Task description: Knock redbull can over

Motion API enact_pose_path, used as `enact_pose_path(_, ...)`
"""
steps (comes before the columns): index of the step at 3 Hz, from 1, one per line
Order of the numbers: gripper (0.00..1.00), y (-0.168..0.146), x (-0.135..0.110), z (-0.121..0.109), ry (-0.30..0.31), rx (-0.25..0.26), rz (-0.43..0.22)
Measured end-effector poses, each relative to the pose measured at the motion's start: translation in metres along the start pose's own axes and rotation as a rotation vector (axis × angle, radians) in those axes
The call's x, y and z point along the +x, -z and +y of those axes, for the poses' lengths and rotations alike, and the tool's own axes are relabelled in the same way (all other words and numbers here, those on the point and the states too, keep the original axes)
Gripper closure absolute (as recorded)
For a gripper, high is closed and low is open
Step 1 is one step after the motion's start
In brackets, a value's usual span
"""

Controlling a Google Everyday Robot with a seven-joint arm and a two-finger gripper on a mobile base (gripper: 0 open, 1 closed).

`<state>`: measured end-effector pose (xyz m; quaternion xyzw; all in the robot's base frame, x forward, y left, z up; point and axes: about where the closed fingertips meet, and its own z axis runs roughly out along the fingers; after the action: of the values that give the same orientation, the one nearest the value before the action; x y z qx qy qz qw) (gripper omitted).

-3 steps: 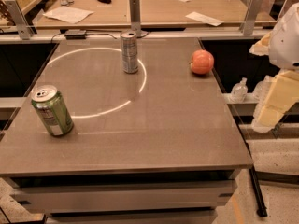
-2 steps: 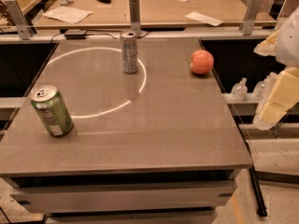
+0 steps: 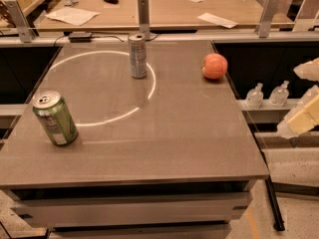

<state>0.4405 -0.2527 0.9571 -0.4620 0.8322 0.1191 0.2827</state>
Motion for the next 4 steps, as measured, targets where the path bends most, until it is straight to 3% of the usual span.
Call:
enact_pose_path(1, 0.00, -0.009, 0.001, -0.001, -0.060, 0.022, -0.209)
enact_pose_path(2, 0.00, -0.020, -0.007, -0.001, -0.079, 0.056, -0.348)
enact_pose_path(3, 0.00, -0.050, -0.018, 0.001, -0.087, 0.062, -0.456)
enact_pose_path(4, 0.00, -0.050, -0.019, 0.001, -0.086, 0.061, -0.456)
